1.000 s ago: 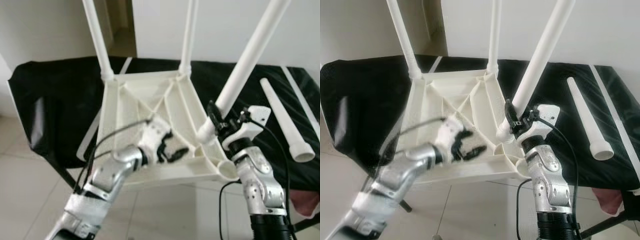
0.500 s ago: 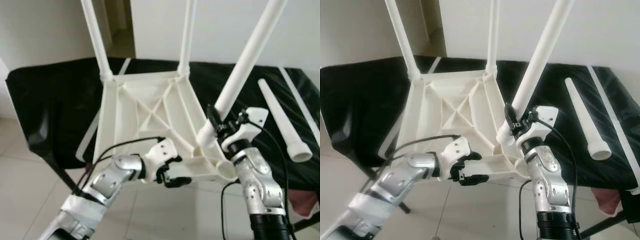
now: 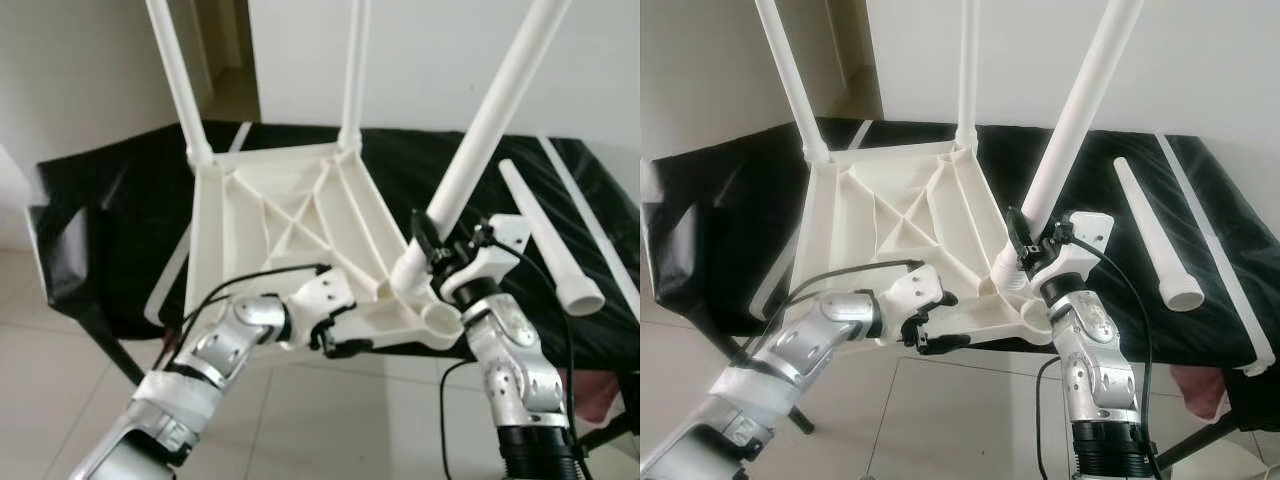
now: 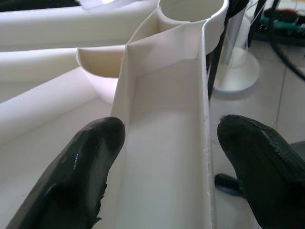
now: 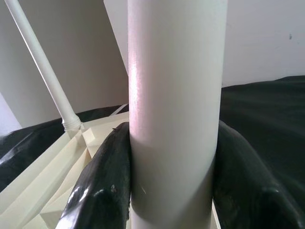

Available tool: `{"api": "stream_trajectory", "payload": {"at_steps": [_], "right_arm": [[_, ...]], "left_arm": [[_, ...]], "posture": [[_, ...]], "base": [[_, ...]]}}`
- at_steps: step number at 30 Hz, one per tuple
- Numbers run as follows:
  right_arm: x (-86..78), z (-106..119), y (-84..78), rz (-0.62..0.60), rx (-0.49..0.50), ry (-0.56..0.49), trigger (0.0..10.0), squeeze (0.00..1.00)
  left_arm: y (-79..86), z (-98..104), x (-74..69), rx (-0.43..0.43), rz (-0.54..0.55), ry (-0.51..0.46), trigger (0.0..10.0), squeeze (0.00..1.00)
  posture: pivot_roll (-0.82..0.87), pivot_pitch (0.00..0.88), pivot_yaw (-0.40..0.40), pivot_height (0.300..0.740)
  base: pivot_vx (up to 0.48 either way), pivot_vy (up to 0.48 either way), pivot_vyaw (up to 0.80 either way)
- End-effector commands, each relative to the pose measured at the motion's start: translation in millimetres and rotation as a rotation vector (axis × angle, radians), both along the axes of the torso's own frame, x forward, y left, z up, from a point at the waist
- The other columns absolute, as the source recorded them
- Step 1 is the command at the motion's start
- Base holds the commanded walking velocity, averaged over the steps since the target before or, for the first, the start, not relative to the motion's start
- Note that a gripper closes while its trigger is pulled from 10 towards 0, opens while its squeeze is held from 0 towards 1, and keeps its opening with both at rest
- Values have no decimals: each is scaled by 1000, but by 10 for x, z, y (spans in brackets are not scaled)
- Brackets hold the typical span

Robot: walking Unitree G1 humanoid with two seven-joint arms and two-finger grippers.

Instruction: Building children table

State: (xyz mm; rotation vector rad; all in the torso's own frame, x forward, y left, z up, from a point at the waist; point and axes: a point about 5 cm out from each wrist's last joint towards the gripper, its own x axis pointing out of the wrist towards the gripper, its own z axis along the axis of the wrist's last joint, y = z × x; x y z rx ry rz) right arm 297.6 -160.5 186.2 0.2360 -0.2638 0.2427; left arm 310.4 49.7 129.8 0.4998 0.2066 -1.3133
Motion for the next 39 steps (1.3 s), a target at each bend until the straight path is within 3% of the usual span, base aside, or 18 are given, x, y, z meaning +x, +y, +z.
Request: {"api": "stream_trajectory", "payload": {"at_steps": [1,3,7,9,13,16,24,26,30,34,39], "right_arm": [[11,42,-17,-15,-9,-25,10000,0],[6,26,-24,-22,-12,-23,10000,0],[1,10,-31,-30,-15,-22,10000,0],[-4,5,-39,-34,-13,-23,10000,0],[-31,42,-76,-50,21,-65,10000,0],[-41,73,-94,-64,38,-99,10000,0],[-61,81,-85,-84,5,-119,10000,0],[-96,71,-91,-104,-36,-127,10000,0],[-159,50,-103,-136,-100,-132,10000,0],[-184,46,-102,-144,-120,-138,10000,0],[-398,-23,-71,-189,-161,-151,10000,0]], "left_arm": [[158,38,198,0,267,-122,10000,0],[178,115,299,-31,334,-140,10000,0],[180,176,338,-73,353,-135,10000,0],[164,214,324,-110,335,-122,10000,0],[89,361,209,-277,229,-45,10000,0],[46,459,181,-355,201,-24,10000,0],[54,565,144,-401,190,-38,10000,0],[85,593,13,-422,120,-28,10000,0],[106,567,-104,-396,72,-38,10000,0],[111,560,-130,-395,66,-39,10000,0],[113,562,-212,-422,79,-52,10000,0]], "posture": [[10,0,8,740],[8,0,15,740],[6,1,20,740],[6,3,22,740],[5,7,27,740],[9,7,28,740],[13,7,30,740],[16,8,29,740],[19,11,25,740],[18,13,23,740],[25,23,9,740]], "base": [[0,0,0],[0,0,0],[0,0,0],[0,0,0],[0,0,0],[0,0,0],[0,0,0],[0,0,0],[0,0,0],[0,0,0],[0,0,0]]}}
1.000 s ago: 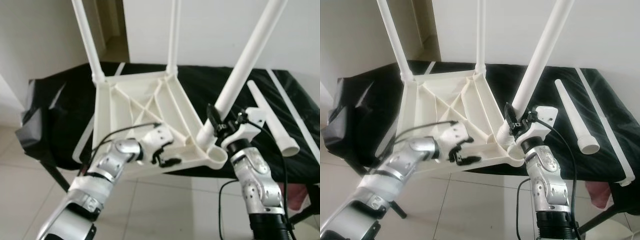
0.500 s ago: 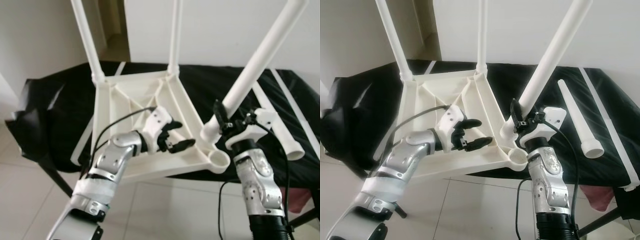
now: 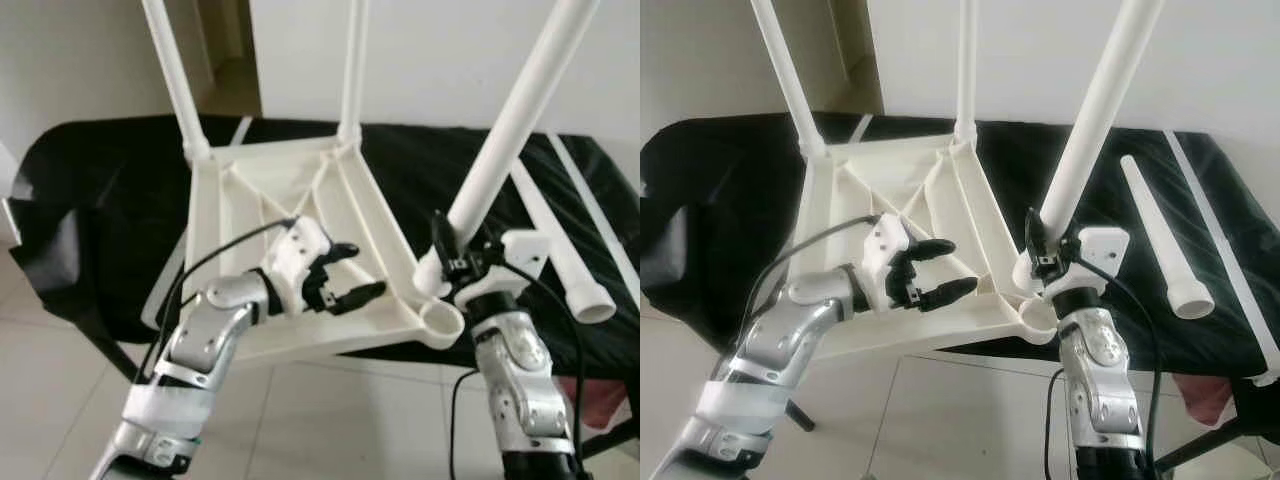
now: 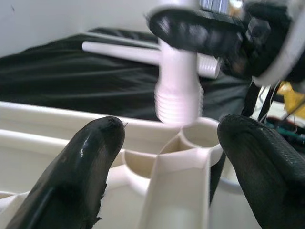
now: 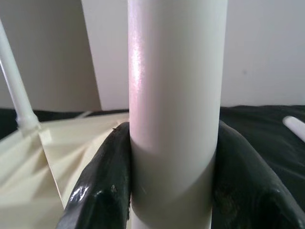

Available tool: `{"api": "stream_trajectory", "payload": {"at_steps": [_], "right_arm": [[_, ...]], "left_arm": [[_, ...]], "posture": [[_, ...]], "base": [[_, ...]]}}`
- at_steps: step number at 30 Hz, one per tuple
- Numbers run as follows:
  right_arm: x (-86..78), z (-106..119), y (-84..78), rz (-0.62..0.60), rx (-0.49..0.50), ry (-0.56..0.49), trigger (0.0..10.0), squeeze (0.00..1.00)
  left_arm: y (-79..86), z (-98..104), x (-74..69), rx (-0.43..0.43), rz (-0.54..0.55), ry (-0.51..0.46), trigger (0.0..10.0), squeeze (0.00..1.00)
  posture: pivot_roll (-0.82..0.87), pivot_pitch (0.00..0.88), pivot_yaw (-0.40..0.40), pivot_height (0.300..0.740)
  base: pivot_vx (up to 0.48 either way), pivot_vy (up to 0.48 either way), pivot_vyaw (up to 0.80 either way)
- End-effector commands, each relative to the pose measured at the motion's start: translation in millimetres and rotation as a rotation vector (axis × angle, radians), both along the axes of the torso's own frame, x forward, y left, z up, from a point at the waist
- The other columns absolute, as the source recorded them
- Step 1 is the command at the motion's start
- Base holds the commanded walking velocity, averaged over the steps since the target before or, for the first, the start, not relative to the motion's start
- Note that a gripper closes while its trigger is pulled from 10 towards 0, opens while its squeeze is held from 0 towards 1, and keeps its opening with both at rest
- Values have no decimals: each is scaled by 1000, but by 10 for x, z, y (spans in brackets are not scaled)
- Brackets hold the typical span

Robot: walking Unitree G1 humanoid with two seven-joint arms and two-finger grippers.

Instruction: Building children table

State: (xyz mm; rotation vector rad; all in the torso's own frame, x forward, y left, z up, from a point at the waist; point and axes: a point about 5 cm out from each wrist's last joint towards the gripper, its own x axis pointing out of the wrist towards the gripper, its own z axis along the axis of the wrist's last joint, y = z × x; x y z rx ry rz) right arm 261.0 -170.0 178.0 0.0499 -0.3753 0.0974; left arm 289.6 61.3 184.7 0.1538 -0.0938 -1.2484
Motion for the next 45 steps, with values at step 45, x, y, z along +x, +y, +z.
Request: {"api": "stream_trajectory", "payload": {"at_steps": [45], "right_arm": [[-319,-597,91,17,-175,91,10000,0]], "left_arm": [[-74,-284,-204,185,22,102,10000,0]], "posture": [[10,51,20,740]], "base": [[0,0,0]]}}
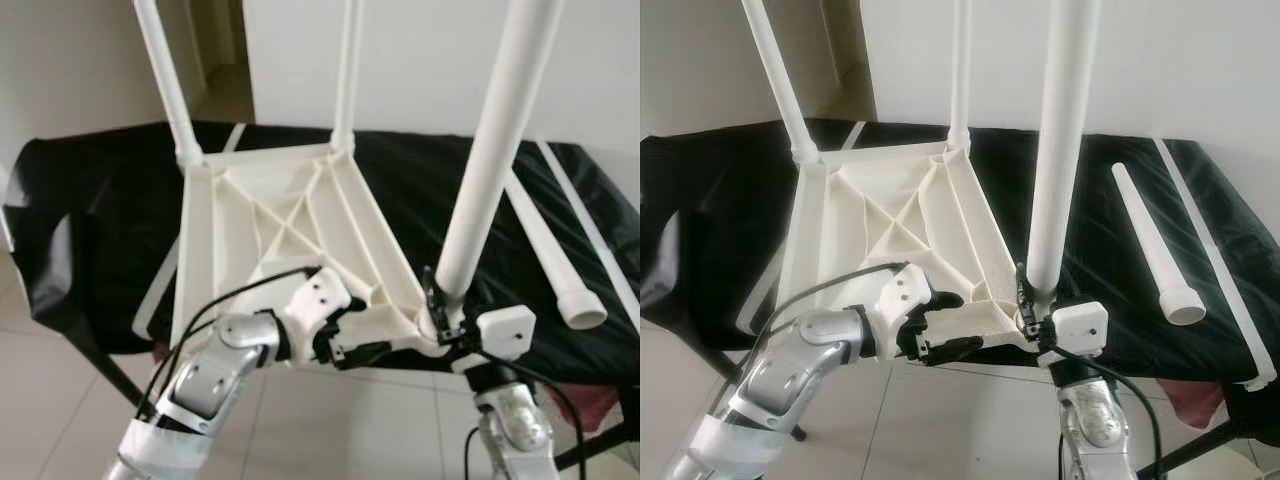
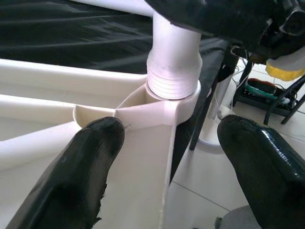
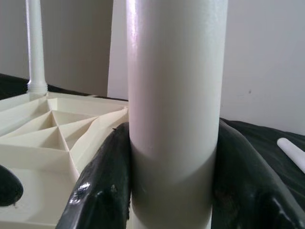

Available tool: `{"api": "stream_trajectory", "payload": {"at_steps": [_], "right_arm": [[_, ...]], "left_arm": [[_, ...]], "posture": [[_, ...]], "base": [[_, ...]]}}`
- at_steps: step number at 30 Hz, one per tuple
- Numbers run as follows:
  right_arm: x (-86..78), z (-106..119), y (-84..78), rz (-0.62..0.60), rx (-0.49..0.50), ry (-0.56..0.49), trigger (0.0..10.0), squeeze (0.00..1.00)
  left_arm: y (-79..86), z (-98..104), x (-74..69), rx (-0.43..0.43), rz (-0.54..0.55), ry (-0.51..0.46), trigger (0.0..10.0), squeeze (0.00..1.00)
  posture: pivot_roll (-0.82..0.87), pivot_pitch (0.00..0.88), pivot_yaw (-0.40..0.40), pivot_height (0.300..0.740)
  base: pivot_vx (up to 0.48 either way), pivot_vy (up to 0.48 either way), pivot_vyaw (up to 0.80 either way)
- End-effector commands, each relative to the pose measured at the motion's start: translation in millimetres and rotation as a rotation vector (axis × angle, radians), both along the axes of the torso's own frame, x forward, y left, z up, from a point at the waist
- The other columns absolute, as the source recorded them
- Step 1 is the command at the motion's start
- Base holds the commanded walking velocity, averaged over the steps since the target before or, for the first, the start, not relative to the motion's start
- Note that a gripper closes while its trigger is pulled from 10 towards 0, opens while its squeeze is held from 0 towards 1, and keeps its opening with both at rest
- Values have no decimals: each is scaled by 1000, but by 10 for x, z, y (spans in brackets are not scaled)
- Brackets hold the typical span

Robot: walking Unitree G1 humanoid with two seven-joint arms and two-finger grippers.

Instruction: Building children table

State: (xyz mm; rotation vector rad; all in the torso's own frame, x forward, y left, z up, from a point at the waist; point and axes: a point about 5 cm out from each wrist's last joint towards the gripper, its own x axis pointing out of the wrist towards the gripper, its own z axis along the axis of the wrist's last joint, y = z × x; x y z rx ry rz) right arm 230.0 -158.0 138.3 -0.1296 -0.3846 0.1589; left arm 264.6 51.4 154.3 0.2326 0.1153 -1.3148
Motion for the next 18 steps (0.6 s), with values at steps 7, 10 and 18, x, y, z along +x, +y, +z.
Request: {"api": "stream_trajectory", "payload": {"at_steps": [7,10,18], "right_arm": [[-9,-252,2,-5,163,162,10000,0],[-30,-243,12,26,118,150,10000,0],[-101,-306,-32,28,95,172,10000,0]], "left_arm": [[53,41,63,20,81,-31,10000,0],[64,53,75,20,86,-30,10000,0],[71,74,80,15,92,-28,10000,0]], "posture": [[13,56,27,740],[13,59,28,740],[11,60,27,740]], "base": [[0,0,0],[0,0,0],[0,0,0]]}}
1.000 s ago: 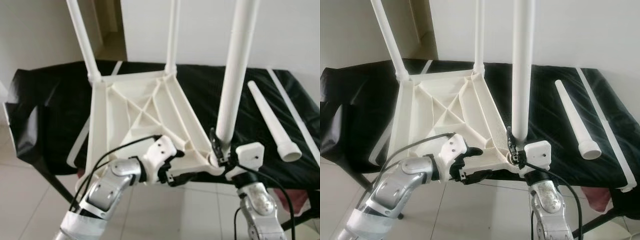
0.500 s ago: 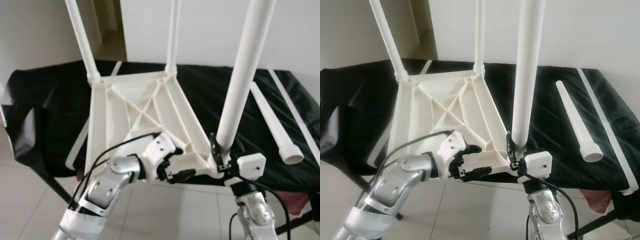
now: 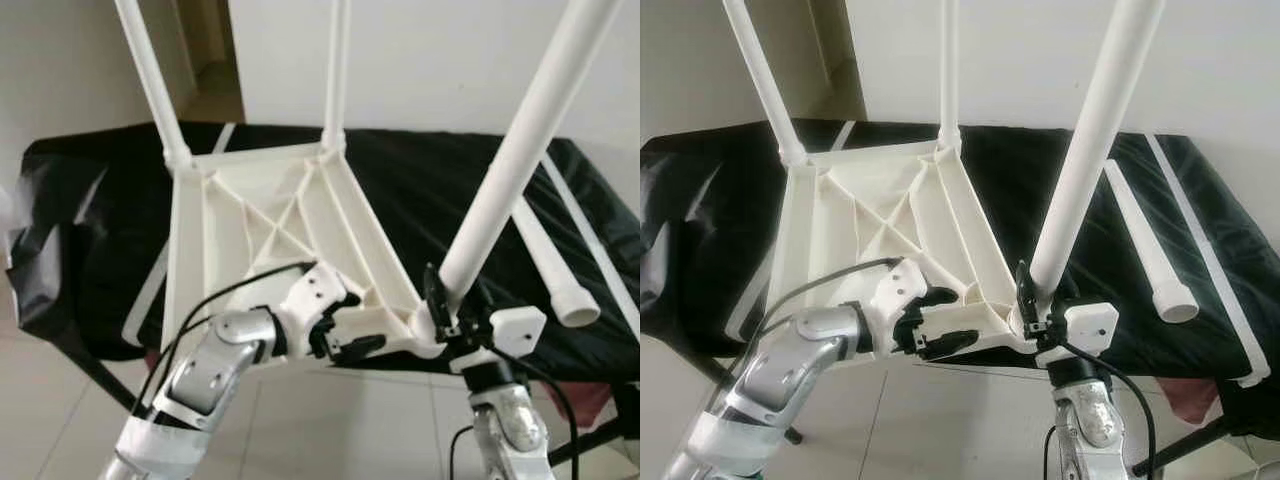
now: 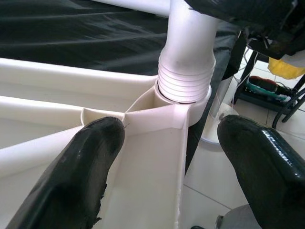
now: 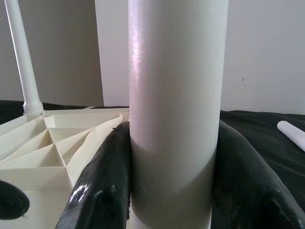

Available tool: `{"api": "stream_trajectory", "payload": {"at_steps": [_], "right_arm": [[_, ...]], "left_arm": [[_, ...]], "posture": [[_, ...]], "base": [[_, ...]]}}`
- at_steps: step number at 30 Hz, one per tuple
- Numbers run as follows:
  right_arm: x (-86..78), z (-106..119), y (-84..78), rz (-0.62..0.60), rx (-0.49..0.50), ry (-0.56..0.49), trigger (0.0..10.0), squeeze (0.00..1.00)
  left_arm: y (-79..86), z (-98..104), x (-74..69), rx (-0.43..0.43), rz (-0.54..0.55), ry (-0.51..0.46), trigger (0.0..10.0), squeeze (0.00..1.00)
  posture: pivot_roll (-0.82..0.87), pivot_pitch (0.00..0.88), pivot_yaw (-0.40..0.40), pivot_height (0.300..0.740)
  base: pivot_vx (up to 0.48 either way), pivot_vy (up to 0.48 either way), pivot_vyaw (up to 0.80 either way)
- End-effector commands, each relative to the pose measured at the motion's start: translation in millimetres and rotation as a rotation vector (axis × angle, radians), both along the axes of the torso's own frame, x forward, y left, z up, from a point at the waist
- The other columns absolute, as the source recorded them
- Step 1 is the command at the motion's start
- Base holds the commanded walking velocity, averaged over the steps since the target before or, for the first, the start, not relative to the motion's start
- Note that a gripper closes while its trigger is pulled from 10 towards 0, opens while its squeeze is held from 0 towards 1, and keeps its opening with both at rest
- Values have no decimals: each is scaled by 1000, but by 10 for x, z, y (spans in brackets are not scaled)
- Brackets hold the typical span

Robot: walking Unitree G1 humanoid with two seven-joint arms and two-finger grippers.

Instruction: Building children table

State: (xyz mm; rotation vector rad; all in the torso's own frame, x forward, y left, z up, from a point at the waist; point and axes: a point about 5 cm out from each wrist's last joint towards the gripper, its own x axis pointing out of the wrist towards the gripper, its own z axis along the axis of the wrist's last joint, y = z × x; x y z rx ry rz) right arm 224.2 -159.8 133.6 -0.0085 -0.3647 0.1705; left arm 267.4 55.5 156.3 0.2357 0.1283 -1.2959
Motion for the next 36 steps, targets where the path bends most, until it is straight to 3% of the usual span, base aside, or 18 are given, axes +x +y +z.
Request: {"api": "stream_trajectory", "payload": {"at_steps": [1,3,11,14,16,19,32,36], "right_arm": [[-51,-266,4,25,-63,138,10000,0],[-61,-288,19,50,-125,135,10000,0],[-89,-364,-6,48,-117,162,10000,0],[-84,-380,-22,30,-50,178,10000,0],[-64,-411,-64,1,93,217,10000,0],[-56,-418,-69,-8,132,222,10000,0],[-20,-445,-72,-20,144,242,10000,0],[16,-399,-45,-122,129,229,10000,0]], "left_arm": [[30,56,56,5,73,-33,10000,0],[28,61,63,4,75,-35,10000,0],[37,83,70,-5,81,-37,10000,0],[40,87,77,-5,83,-38,10000,0],[40,102,87,-7,85,-42,10000,0],[43,105,92,-7,85,-43,10000,0],[50,112,93,-2,82,-45,10000,0],[58,112,96,-1,85,-48,10000,0]], "posture": [[11,59,26,740],[11,60,26,740],[12,58,23,740],[14,56,22,740],[14,55,24,740],[15,54,26,740],[19,48,28,740],[21,43,22,740]], "base": [[0,0,0],[0,0,0],[0,0,0],[0,0,0],[0,0,0],[0,0,0],[0,0,0],[0,0,0]]}}
